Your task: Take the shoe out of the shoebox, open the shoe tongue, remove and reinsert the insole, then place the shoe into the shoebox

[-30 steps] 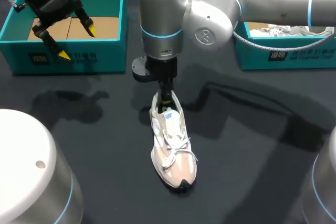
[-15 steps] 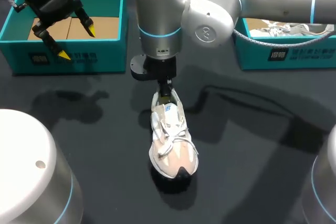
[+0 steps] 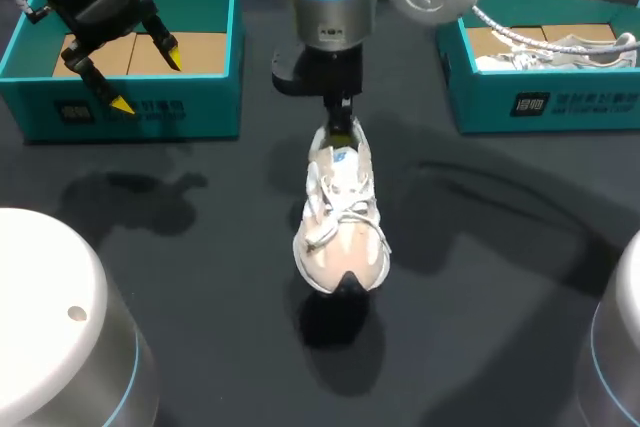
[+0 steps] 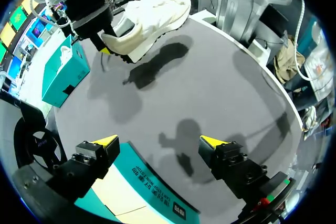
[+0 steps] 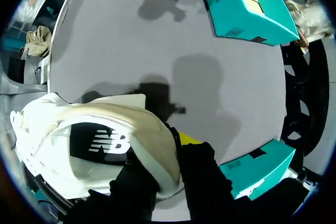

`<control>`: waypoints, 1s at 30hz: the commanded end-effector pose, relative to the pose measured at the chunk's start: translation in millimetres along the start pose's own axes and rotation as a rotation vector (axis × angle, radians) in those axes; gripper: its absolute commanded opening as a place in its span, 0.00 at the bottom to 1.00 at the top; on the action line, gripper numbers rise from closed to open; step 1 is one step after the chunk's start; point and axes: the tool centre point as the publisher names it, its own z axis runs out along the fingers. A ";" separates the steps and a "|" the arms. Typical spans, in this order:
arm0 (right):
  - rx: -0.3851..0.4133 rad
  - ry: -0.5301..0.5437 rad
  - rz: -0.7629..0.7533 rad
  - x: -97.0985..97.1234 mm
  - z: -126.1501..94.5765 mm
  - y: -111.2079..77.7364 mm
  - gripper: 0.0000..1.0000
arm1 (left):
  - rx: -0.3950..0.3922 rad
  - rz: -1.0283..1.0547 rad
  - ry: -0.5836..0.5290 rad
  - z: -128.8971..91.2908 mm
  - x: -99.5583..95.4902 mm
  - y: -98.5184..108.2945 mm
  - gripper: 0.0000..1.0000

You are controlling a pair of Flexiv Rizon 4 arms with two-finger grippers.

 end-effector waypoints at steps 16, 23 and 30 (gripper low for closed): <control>0.057 -0.051 0.045 -18.1 -35.4 -41.6 0.00 | -0.001 0.001 0.002 0.0 -0.3 0.2 1.00; 0.118 -0.107 0.032 -55.6 -67.5 -97.6 0.00 | -0.001 0.001 0.002 0.0 -0.3 0.2 1.00; 0.125 -0.187 0.019 -97.4 -104.6 -151.1 0.00 | -0.001 0.001 0.002 0.0 -0.3 0.2 1.00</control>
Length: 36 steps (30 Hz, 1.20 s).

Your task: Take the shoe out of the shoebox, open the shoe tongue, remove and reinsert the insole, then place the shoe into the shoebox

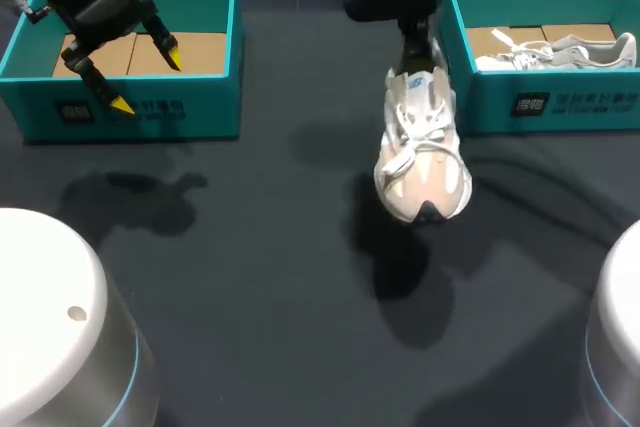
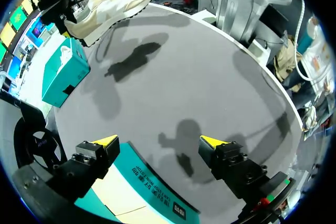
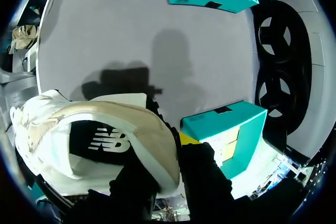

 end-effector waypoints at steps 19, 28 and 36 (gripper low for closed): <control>0.006 -0.052 0.097 -49.8 -20.2 -73.4 0.00 | -0.001 0.001 0.002 -0.1 -0.2 0.3 1.00; 0.023 -0.114 0.093 -140.8 -21.1 -138.0 0.00 | -0.001 0.001 0.002 -0.1 -0.2 0.3 1.00; -0.062 -0.180 0.098 -182.5 -22.5 -160.2 0.00 | -0.001 0.001 0.002 -0.1 -0.2 0.3 1.00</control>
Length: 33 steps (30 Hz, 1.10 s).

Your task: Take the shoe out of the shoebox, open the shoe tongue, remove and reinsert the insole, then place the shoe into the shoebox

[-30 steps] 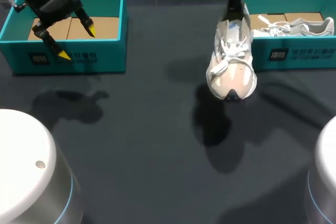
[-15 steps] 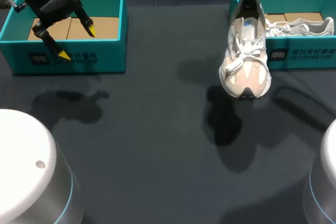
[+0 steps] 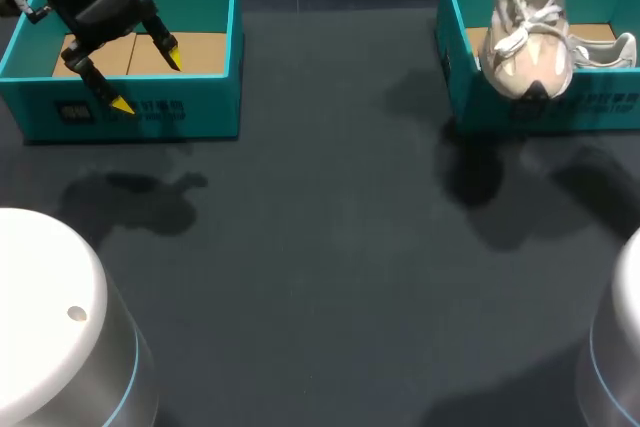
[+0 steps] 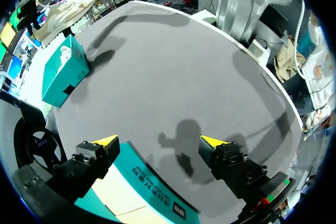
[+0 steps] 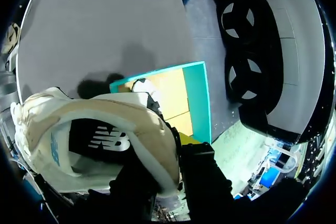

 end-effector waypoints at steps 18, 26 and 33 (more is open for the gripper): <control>0.003 -0.074 -0.103 -89.1 39.3 -59.2 0.00 | -0.001 0.001 0.002 -0.1 -0.2 0.3 1.00; -0.040 -0.070 -0.184 -150.5 77.9 -92.7 0.00 | -0.001 0.001 0.002 -0.1 -0.2 0.3 1.00; -0.049 -0.045 -0.142 -171.0 95.7 -108.1 0.00 | -0.001 0.001 0.002 -0.1 -0.2 0.3 1.00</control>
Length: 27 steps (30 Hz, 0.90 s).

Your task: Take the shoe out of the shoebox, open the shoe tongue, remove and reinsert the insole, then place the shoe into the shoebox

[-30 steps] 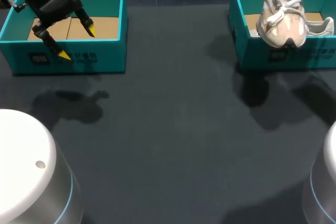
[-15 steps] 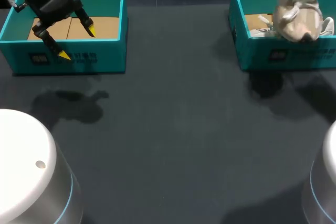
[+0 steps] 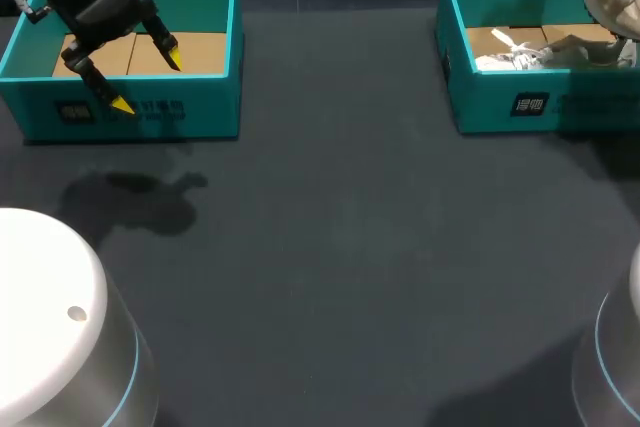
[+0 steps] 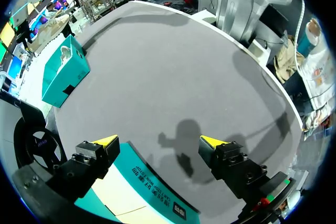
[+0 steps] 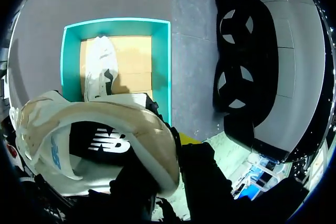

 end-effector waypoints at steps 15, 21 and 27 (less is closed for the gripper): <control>0.166 0.143 0.786 -0.4 33.9 -72.3 0.00 | -0.001 0.001 0.002 -0.1 -0.2 0.3 1.00; 0.235 0.158 0.952 -0.1 33.8 -76.0 0.00 | -0.001 0.001 0.002 -0.1 -0.2 0.3 1.00; 0.306 0.188 1.038 5.0 33.7 -76.3 0.00 | -0.001 0.001 0.002 -0.1 -0.2 0.3 1.00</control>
